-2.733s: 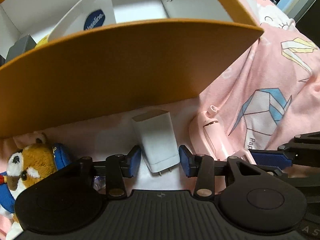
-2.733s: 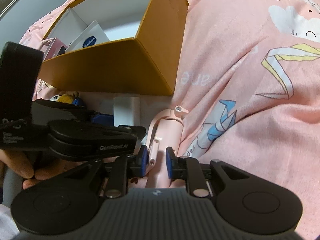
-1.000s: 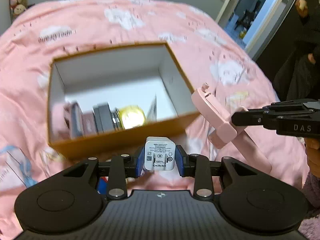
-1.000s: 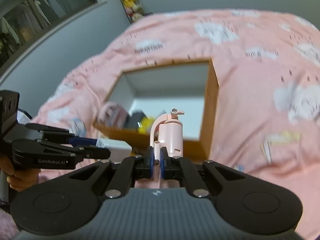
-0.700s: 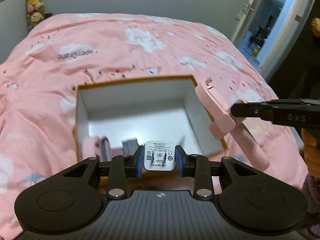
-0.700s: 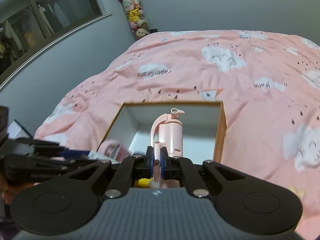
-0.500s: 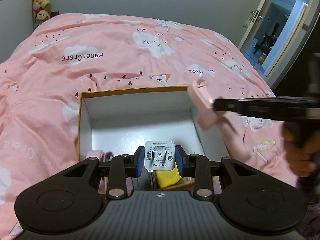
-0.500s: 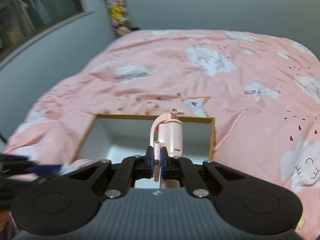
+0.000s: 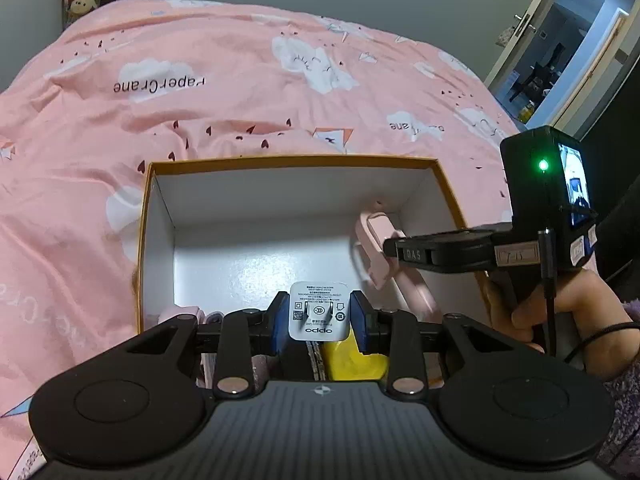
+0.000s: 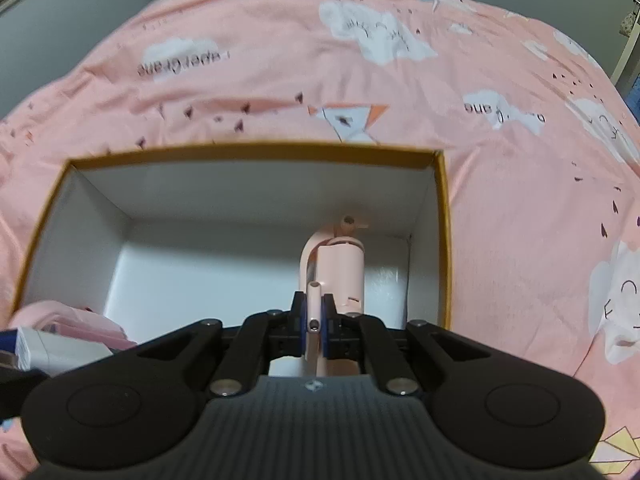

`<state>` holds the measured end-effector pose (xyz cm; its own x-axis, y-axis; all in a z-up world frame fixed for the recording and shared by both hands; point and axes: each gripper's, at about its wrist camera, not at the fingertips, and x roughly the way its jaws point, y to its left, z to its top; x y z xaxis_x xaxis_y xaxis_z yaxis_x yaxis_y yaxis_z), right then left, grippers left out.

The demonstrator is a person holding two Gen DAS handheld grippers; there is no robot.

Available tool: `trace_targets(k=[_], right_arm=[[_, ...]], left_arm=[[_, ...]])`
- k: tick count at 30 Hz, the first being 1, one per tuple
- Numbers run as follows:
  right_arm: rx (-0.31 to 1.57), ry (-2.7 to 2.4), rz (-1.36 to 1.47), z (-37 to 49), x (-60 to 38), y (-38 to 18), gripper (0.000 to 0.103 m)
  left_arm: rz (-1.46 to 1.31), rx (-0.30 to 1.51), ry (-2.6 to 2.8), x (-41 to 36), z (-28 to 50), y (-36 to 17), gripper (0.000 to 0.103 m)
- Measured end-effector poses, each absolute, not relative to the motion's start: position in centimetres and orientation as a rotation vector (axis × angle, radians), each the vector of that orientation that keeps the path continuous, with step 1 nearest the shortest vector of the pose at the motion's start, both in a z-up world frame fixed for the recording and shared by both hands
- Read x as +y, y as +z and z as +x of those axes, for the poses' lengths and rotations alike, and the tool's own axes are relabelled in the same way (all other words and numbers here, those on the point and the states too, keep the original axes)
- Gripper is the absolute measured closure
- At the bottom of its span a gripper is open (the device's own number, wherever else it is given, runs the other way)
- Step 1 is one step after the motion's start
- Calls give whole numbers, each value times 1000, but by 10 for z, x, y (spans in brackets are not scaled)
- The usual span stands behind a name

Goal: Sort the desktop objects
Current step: 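Lift the selfie stick and charger and carry both over the box, then lower the pink selfie stick into the box and open the right tool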

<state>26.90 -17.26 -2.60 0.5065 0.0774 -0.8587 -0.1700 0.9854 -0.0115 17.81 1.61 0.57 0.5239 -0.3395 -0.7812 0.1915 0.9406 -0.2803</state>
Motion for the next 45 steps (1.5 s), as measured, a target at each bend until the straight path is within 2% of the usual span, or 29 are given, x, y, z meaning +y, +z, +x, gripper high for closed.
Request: trace_targets(k=[9,19,21,22,26,29,31,32,38,45], right_arm=[[1097,175,-297,279,-162,-38,95],[1210,336,-612,286,-145,-39,87],[1173,340,-733,283,-139,-39,75],[1157,350,-779,282,-138,-38,72],[1090,532,-911,276,-134,-29,72],[979,784,-1132,257,-131,-29,72],[899,963,-1272,243,-132,-33,64],[883,1015,-1312,239,-132,-36,64],[911,1139,-1366,253,-122,-52,63],[840,1155,-1444,261,-117,-68,63]], left_arm=[[-185,993,-322,19,186,-5,66],[-184,995,-325,18,189,-5,66],[-184,1000,-323,17,191,-6,66],[-184,1002,-322,17,191,-7,66],[-184,1000,-330,16,193,-7,66],[-184,1004,-332,16,197,-7,66],[-175,1002,-326,15,198,-7,66],[-172,1001,-326,14,199,-6,66],[-171,1011,-329,14,204,-6,66],[-182,1016,-337,14,208,-7,66]])
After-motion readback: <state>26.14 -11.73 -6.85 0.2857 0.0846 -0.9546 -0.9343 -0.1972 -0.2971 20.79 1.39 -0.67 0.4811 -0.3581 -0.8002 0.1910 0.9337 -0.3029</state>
